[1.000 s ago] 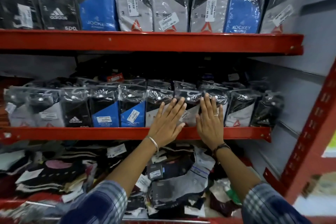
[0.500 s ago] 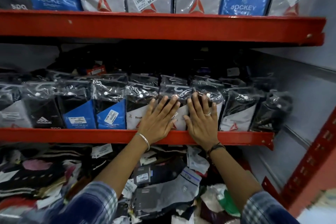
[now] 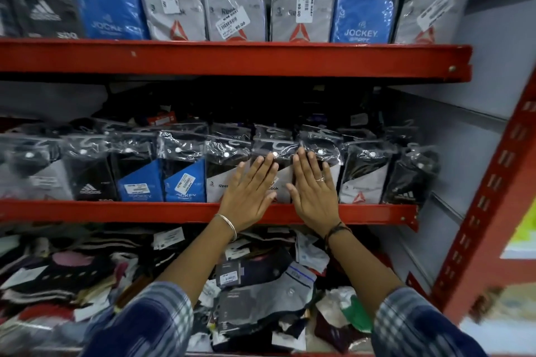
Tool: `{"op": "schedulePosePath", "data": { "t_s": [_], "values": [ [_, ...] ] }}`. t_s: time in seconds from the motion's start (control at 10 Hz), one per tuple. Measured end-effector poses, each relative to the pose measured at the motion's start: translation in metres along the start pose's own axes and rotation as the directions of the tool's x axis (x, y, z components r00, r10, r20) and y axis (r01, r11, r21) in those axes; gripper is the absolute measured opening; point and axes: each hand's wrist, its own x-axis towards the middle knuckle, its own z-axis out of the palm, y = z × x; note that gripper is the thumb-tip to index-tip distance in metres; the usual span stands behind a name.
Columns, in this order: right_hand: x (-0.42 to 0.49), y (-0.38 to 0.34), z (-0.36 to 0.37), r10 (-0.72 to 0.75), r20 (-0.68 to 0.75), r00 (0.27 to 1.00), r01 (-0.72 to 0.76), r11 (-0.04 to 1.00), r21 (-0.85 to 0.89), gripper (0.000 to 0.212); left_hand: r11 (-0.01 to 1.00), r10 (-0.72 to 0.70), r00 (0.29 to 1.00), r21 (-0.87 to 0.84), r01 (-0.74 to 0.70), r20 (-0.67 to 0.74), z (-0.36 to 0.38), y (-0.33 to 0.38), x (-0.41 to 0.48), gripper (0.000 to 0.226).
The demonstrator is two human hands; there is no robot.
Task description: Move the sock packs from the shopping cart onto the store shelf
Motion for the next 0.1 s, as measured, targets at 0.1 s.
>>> {"op": "schedulePosePath", "data": {
  "t_s": [0.1],
  "values": [
    [0.0063,-0.0160,-0.0292,0.024,-0.036,0.999,-0.021,0.997,0.076,0.058,0.997,-0.034,0.999,-0.077,0.031,-0.029,-0.0335,-0.0055,0.0043,0.061]
  ]
}}
